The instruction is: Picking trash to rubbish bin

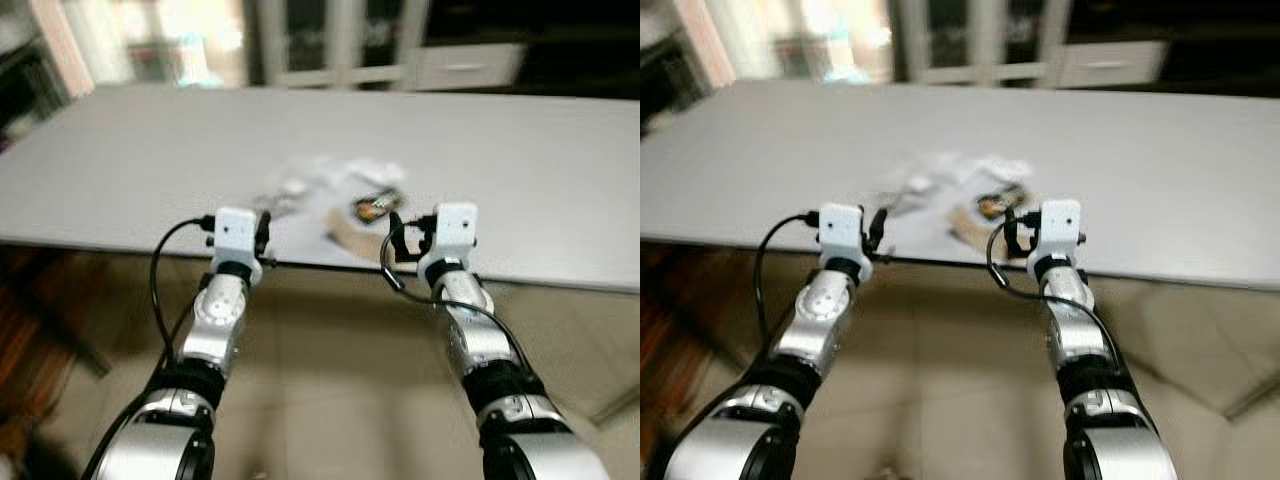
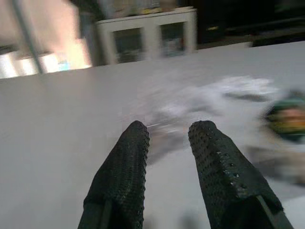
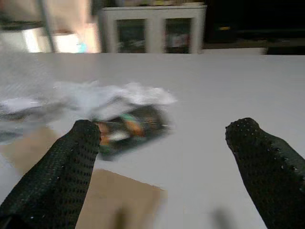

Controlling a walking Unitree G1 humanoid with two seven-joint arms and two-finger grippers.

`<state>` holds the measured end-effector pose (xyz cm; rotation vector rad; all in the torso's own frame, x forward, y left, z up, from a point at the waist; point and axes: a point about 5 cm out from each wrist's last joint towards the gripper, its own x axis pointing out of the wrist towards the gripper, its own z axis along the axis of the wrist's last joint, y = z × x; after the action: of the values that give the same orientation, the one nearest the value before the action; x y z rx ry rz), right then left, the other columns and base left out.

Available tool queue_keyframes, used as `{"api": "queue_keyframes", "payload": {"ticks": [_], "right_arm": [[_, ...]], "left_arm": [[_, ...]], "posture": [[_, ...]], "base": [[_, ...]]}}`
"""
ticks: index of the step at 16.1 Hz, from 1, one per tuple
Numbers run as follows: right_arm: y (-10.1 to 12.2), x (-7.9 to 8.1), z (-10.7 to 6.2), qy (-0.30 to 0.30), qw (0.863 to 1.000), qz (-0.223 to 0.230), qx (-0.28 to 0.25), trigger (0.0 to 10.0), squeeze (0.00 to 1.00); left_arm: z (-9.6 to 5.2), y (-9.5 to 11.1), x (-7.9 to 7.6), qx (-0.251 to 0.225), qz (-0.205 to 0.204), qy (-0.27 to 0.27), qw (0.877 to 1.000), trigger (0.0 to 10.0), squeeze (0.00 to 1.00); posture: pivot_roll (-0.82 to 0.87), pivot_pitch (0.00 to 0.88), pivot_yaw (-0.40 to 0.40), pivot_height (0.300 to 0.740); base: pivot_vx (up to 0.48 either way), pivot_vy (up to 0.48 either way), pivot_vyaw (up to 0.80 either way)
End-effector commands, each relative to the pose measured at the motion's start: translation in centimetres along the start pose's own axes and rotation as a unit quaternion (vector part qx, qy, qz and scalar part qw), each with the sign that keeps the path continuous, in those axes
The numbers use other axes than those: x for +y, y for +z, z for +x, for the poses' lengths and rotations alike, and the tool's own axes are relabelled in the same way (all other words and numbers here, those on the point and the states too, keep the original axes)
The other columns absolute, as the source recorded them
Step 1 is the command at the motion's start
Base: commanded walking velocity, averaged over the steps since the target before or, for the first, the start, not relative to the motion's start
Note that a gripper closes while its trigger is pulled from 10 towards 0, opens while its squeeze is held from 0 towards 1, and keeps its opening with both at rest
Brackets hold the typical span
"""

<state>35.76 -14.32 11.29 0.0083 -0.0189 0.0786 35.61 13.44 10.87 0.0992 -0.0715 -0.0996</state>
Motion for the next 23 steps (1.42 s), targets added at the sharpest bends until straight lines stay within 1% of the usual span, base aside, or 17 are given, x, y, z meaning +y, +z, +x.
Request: {"api": "queue_keyframes", "payload": {"ticks": [1,5,12,14,19,23], "right_arm": [[0.41,-0.51,0.06,-0.009,1.0,0.004,-0.009,10.0,0.0],[0.32,-0.34,0.01,-0.005,1.0,0.004,-0.008,10.0,0.0],[0.11,-0.32,-0.16,-0.006,1.0,0.002,-0.007,10.0,0.0],[0.27,-0.13,-0.22,0.006,1.0,-0.01,-0.015,10.0,0.0],[0.19,-0.09,-0.25,0.009,1.0,-0.014,-0.012,10.0,0.0],[0.17,-0.38,-0.27,-0.001,1.0,-0.006,-0.012,10.0,0.0]], "left_arm": [[0.13,0.27,-0.77,-0.004,-0.001,-0.018,1.0,10.0,0.0],[0.08,0.16,-0.99,-0.001,0.0,-0.025,1.0,10.0,0.0],[0.0,0.12,-0.94,0.0,0.001,-0.025,1.0,10.0,0.0],[0.01,0.13,-0.83,0.0,0.0,-0.022,1.0,10.0,0.0],[0.09,0.18,-0.88,0.001,0.001,-0.023,1.0,10.0,0.0],[0.07,0.17,-0.88,0.001,0.002,-0.022,1.0,10.0,0.0]], "posture": [[-0.07,0.029,0.048,0.74],[-0.07,0.028,0.048,0.74],[-0.07,0.044,0.048,0.74],[-0.07,0.045,0.048,0.74],[-0.07,0.049,0.046,0.74],[-0.07,0.051,0.047,0.74]], "base": [[0.0,0.0,-0.8],[0.0,0.0,-0.8],[0.0,0.0,0.0],[0.0,0.0,0.0],[0.0,0.0,0.8],[0.0,0.0,0.0]]}}
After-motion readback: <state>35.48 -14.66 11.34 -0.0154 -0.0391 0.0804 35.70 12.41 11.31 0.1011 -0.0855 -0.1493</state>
